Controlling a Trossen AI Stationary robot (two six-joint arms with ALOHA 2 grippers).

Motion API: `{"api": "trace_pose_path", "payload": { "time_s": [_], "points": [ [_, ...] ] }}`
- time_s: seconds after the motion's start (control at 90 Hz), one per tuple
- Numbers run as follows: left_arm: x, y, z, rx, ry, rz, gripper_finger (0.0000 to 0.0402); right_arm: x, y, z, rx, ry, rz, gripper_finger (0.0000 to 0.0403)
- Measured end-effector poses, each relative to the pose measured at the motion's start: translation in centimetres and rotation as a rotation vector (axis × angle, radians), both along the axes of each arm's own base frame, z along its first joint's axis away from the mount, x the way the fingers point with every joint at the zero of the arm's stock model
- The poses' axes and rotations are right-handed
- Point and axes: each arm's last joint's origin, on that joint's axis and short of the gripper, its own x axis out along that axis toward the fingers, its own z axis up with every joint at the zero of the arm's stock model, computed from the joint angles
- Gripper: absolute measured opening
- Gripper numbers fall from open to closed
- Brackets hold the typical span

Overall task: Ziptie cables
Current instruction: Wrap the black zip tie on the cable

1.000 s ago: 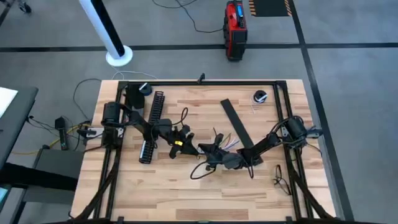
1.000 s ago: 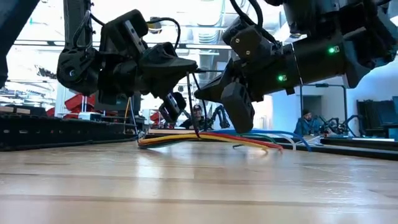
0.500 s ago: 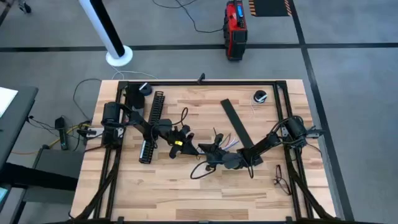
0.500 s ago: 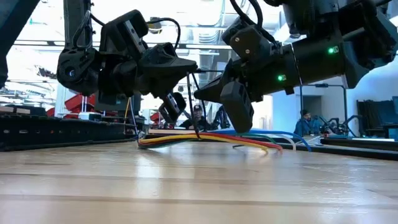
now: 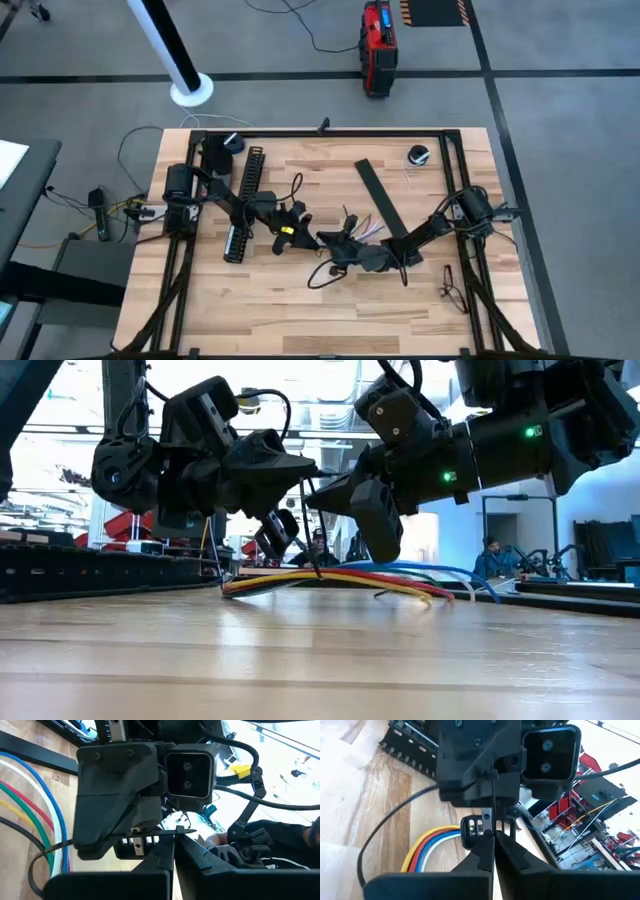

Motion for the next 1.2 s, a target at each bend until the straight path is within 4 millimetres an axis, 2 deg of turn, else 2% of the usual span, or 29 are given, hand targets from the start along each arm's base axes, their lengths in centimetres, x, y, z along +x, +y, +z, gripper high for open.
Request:
{"api": "trace_pose_path", "payload": {
  "time_s": [0.6,0.922,1.2],
  "points": [
    [0.0,0.1,-0.1,0.006,0.011,-0.007,0.0000,0.6,1.2,0.9,0.003,-0.021,0.048,0.0000],
    [-0.1,1.7,-0.8,-0.010,0.094,0.041,0.0000,0.5,1.4,0.9,-0.033,-0.013,0.028,0.0000],
    [-0.2,2.1,-0.9,-0.004,0.090,0.042,0.0000,0.5,1.4,1.0,-0.025,-0.025,0.028,0.0000]
  ]
}}
